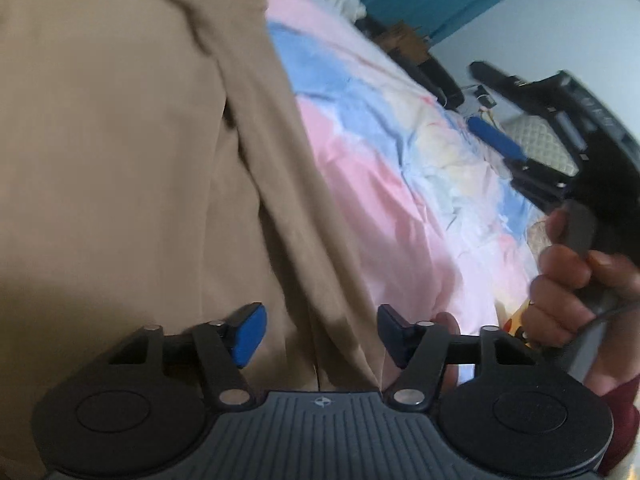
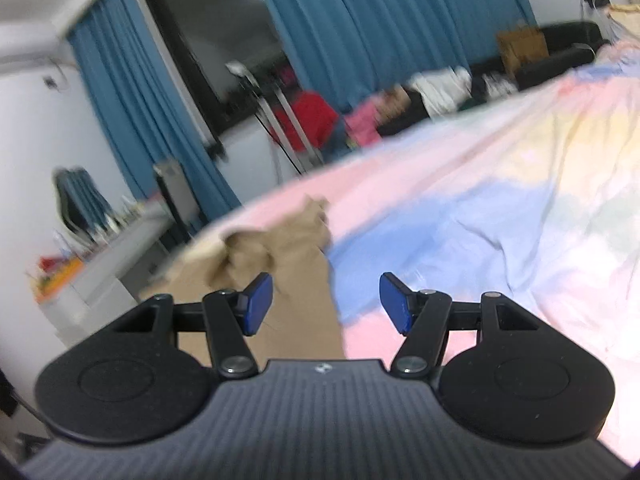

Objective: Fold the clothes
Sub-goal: 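Grasp the opposite side of the shirt with the left gripper, then fold the held side over the shirt center and open the left gripper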

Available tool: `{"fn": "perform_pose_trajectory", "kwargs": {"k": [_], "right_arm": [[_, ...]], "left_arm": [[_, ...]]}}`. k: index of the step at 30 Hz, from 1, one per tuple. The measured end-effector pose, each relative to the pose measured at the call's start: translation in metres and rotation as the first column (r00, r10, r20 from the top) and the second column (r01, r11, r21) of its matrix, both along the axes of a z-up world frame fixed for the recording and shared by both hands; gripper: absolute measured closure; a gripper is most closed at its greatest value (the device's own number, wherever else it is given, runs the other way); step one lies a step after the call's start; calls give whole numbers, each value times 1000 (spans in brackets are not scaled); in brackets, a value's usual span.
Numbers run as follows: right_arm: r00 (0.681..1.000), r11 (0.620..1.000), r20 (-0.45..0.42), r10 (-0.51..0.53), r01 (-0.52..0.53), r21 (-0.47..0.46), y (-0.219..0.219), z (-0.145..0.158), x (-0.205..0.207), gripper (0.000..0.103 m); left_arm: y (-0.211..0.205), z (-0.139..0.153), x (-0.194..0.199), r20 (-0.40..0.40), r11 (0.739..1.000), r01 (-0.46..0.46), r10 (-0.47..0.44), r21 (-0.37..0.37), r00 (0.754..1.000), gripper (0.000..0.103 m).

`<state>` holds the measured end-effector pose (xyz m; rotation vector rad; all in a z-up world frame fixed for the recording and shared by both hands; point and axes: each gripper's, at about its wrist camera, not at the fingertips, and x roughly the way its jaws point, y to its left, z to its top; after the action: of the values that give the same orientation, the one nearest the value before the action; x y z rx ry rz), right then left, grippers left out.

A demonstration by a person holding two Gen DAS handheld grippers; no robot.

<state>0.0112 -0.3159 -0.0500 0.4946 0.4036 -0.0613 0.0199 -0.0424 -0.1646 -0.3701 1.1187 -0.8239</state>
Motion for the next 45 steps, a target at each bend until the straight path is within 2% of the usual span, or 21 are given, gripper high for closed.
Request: {"fn": "perform_pose_trajectory", "kwargs": {"k": [3, 6, 8, 14, 18, 20, 25, 27, 30, 31, 34, 37, 39, 40, 41, 43, 45], "right_arm": [[999, 1000, -43, 3, -2, 27, -2, -10, 11, 41], [998, 999, -62, 4, -2, 33, -1, -14, 17, 41], [997, 1000, -71, 7, -5, 23, 2, -16, 18, 41], [997, 1000, -72, 8, -8, 6, 6, -15, 15, 41], [997, 1000, -75, 6, -5, 12, 5, -14, 12, 41], [997, 1000, -76, 5, -3, 15, 4, -13, 10, 41], [997, 1000, -80, 4, -3, 17, 3, -12, 4, 41], [996, 1000, -88, 10, -8, 16, 3, -13, 5, 41], [995, 1000, -99, 22, -20, 22, 5, -14, 8, 41], [995, 999, -100, 29, -27, 23, 7, -14, 8, 41], [994, 999, -98, 49, -47, 19, 12, -14, 7, 41], [992, 997, -99, 71, -70, 13, 19, -13, 6, 41], [992, 996, -97, 85, -84, 9, 23, -12, 5, 41], [991, 996, -95, 92, -91, 8, 25, -12, 4, 41], [991, 995, -93, 97, -96, 8, 26, -11, 4, 41], [991, 995, -88, 101, -101, 3, 29, -11, 3, 41], [991, 994, -83, 106, -106, -1, 31, -10, 3, 41]], "left_arm": [[-3, -6, 4, -35, 999, 37, -38, -14, 999, 47], [-8, -9, 4, -37, 998, 62, -62, 4, 997, 57], [-10, -9, 2, -32, 997, 72, -71, 21, 997, 73], [-15, -5, -3, 35, 995, 96, -97, 20, 995, 95], [-7, 3, -8, 68, 998, 68, -69, 14, 995, 101], [2, 13, -9, 48, 998, 55, -54, -25, 997, 101], [47, 38, -6, -74, 979, -35, 21, -200, 997, 101], [62, 46, -6, -74, 974, -80, 65, -214, 995, 101], [74, 43, -7, -69, 979, -130, 121, -158, 990, 101], [76, 41, -7, -65, 981, -146, 138, -126, 988, 101], [66, 23, -4, -50, 988, -153, 155, 36, 987, 101], [61, 10, 2, -82, 981, -170, 178, 95, 981, 100], [61, 14, 3, -71, 980, -176, 183, 95, 981, 95], [62, 18, 3, -67, 979, -181, 187, 93, 980, 86], [64, 22, 4, -63, 978, -189, 195, 93, 979, 70], [68, 31, 7, -52, 973, -208, 214, 95, 976, 57], [66, 42, 25, -28, 964, -249, 253, 95, 967, 48]]}}
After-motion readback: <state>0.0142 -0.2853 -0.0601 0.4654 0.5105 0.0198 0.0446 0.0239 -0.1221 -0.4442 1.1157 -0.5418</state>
